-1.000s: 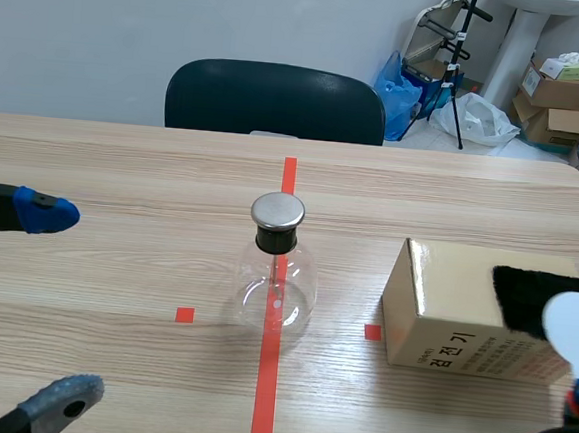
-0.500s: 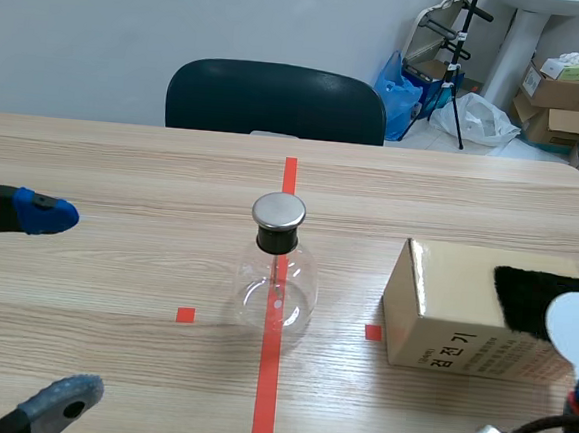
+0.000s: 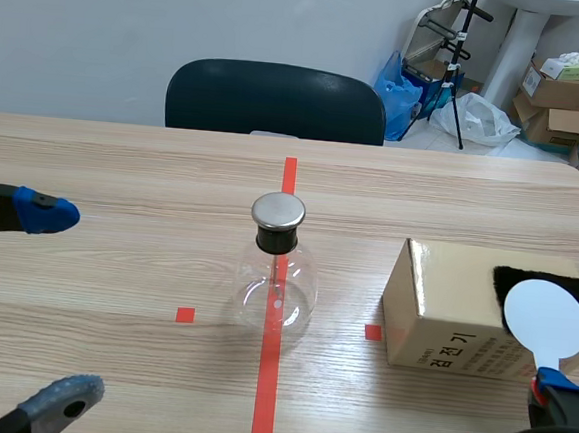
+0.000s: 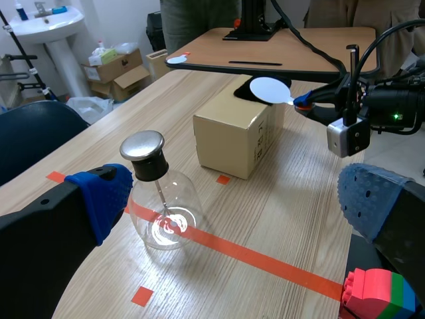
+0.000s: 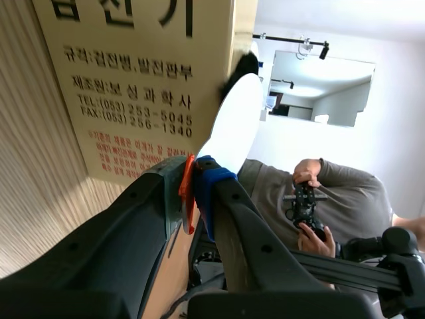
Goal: Do the electroscope experiment
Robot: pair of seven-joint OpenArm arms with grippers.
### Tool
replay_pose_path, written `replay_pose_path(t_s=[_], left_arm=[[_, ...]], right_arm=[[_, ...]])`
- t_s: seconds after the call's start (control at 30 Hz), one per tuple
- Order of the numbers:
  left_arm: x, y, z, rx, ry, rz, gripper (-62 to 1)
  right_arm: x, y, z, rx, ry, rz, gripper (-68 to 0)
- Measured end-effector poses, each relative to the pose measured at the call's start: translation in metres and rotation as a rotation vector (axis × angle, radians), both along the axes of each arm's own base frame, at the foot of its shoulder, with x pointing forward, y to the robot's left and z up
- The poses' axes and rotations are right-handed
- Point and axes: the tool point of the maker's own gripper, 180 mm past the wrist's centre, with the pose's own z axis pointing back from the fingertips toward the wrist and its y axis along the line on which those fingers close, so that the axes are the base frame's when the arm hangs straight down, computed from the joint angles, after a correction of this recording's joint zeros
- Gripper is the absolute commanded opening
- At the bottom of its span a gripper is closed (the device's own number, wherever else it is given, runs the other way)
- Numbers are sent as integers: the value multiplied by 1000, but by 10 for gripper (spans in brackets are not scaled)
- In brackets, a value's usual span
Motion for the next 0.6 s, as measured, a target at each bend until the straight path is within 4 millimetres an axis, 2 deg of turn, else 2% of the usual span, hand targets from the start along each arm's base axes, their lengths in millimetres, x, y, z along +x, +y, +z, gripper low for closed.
replay_pose_path(t_s=[0.1,0.6], left_arm=[[0,0,0,0,0,0,14],[0,0,0,0,0,0,14]], right_arm=[[0,-12,1,-15,-4,-65,-666],[0,-8,1,-8,-4,-44,-666]])
